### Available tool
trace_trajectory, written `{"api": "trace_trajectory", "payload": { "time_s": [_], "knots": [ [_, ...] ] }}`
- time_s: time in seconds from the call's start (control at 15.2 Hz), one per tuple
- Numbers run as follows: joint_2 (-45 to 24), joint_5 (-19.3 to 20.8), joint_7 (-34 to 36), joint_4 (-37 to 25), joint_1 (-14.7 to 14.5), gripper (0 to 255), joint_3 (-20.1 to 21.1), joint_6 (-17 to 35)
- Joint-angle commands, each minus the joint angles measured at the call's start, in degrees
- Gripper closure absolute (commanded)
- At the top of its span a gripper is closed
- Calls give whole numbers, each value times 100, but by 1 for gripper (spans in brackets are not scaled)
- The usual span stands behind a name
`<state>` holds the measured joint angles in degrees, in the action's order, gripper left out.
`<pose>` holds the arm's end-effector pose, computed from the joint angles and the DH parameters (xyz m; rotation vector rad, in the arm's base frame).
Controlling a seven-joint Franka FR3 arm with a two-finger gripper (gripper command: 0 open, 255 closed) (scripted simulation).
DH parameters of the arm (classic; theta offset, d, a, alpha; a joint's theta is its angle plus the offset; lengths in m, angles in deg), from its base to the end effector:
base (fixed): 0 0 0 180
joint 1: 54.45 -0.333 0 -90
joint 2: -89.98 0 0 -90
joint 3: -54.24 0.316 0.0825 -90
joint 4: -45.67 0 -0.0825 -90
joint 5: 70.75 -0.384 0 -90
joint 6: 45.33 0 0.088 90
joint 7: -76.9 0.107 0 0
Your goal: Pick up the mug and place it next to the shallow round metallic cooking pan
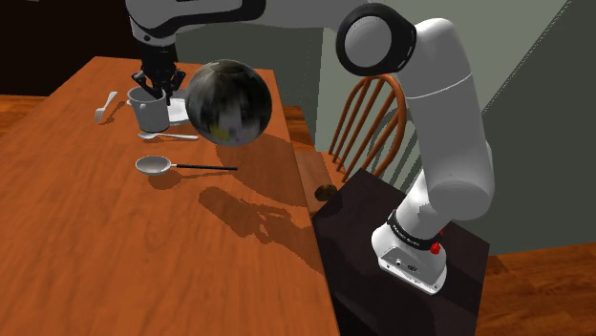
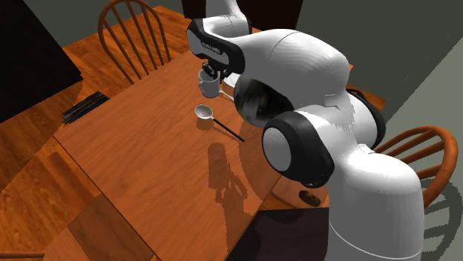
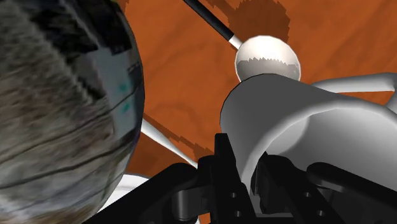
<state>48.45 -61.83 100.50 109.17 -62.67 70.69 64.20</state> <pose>0.7186 0.2439 0.4083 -3.0638 0.0241 -0.1231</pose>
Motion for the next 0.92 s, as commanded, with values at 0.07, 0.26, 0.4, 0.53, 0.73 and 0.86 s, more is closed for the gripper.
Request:
{"api": "trace_trajectory", "payload": {
  "time_s": [0.07,0.26,0.4,0.53,0.73,0.86],
  "knots": [
    [-41,12,3,157,15,255,-9,200],
    [-81,25,11,324,28,255,-19,404],
    [-115,35,17,422,33,255,-26,535],
    [-155,46,23,511,38,255,-34,662],
    [-222,64,32,632,42,255,-47,848],
    [-274,77,37,700,42,255,-57,967]
  ]
}}
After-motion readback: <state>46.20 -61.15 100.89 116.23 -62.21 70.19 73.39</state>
